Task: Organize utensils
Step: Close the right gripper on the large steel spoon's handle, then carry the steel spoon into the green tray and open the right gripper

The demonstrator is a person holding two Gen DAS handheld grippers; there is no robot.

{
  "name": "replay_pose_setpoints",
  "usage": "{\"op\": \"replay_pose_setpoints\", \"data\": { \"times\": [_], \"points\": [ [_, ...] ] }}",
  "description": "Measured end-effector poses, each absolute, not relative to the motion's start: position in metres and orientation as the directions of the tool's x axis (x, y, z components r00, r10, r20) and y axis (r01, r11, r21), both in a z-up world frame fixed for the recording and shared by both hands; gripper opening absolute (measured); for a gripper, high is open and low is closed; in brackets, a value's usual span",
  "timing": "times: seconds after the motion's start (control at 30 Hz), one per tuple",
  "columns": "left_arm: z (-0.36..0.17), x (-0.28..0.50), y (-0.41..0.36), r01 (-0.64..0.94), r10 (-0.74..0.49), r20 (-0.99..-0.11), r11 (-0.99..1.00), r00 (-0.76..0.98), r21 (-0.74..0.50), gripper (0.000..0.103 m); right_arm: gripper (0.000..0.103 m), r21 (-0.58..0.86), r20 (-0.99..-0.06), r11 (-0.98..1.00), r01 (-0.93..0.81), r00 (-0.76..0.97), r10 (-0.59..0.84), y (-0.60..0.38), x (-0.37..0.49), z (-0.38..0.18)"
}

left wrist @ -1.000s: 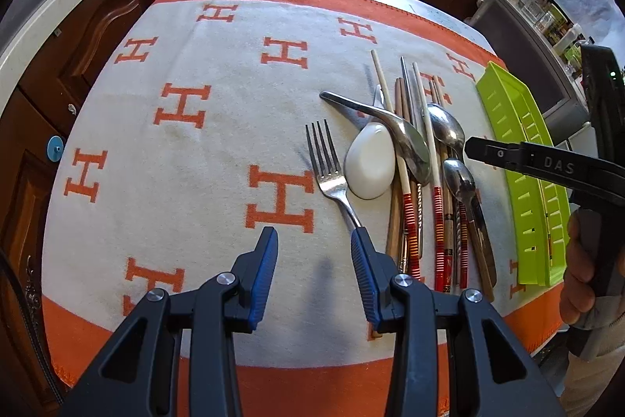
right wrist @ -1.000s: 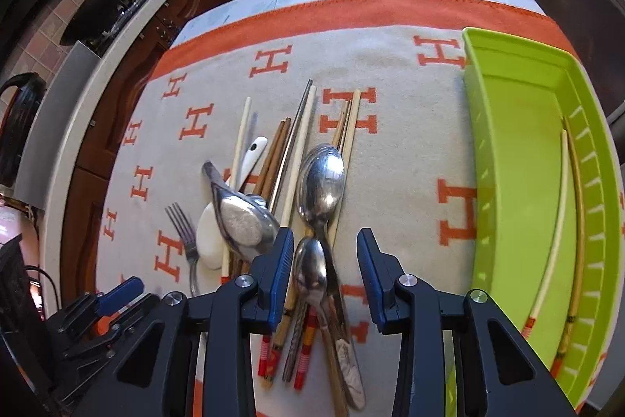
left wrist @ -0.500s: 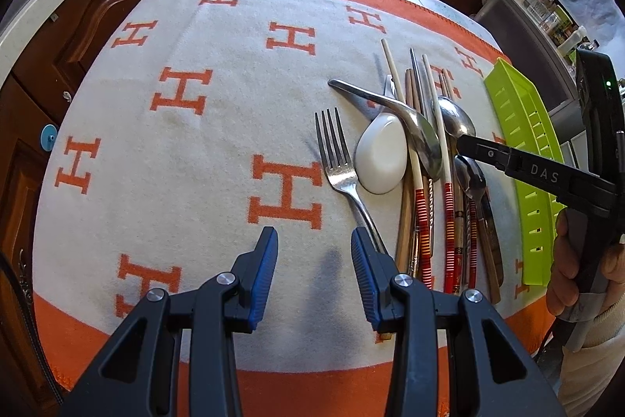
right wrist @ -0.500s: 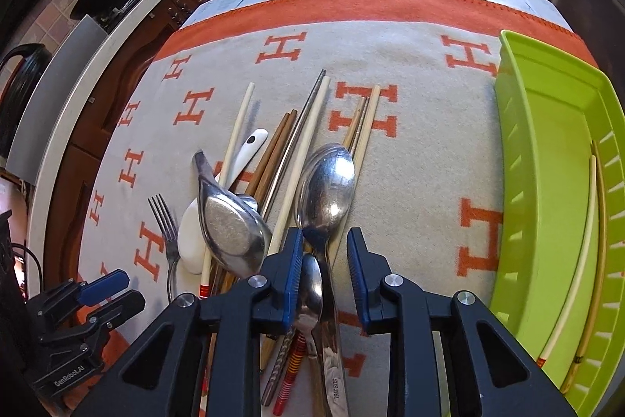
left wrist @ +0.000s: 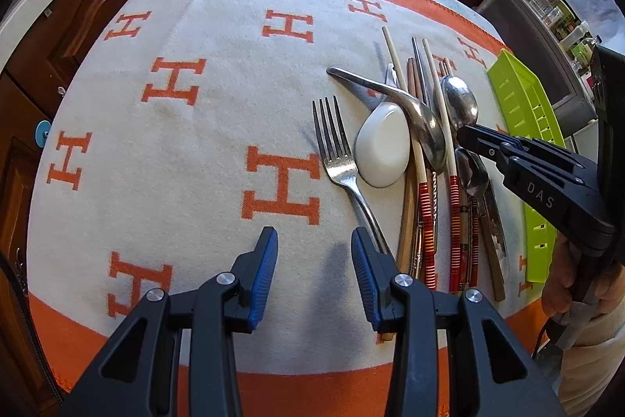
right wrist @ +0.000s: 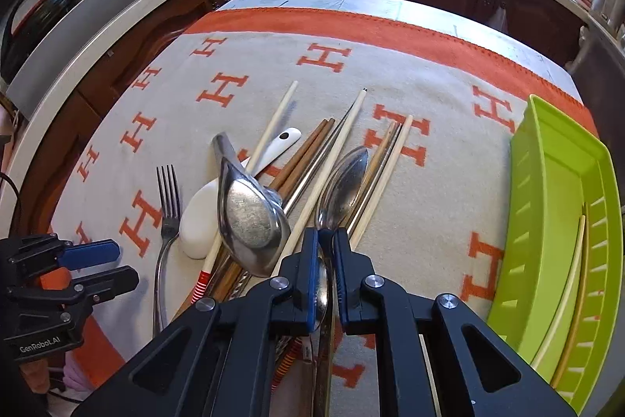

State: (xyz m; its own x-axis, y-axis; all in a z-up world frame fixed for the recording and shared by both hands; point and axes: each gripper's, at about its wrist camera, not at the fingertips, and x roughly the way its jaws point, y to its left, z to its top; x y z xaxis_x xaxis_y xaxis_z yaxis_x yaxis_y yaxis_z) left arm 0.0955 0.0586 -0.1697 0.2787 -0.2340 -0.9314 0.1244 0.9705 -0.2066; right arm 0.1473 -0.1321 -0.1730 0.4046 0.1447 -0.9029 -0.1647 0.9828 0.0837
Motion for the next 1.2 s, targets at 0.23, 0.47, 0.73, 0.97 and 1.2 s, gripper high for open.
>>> {"op": "replay_pose_setpoints", "data": {
  "times": [0.23, 0.47, 0.73, 0.97, 1.2],
  "points": [
    [-0.172, 0.097, 0.058, 0.122, -0.232, -0.934, 0.971, 0.271, -0.206, 0.038, 0.009, 0.110, -0.901, 0.976, -0.190, 0.395, 0.179, -0.134, 0.152, -0.177],
    [-0.174, 0.098, 0.056, 0.125, -0.231, -0.936, 0.971, 0.265, -0.204, 0.038, 0.009, 0.112, -0.902, 0.976, -0.185, 0.393, 0.178, -0.134, 0.156, -0.178],
    [-0.175, 0.099, 0.054, 0.127, -0.232, -0.937, 0.971, 0.262, -0.205, 0.038, 0.008, 0.075, -0.898, 0.978, -0.193, 0.414, 0.151, -0.130, 0.154, -0.178],
    [-0.170, 0.099, 0.055, 0.129, -0.233, -0.933, 0.970, 0.273, -0.205, 0.038, 0.002, 0.188, -0.881, 0.976, -0.111, 0.421, 0.218, -0.150, 0.149, -0.171],
    [-0.166, 0.096, 0.051, 0.147, -0.235, -0.932, 0.968, 0.275, -0.201, 0.038, 0.002, 0.319, -0.835, 0.947, -0.038, 0.461, 0.300, -0.184, 0.134, -0.149]
  ]
}}
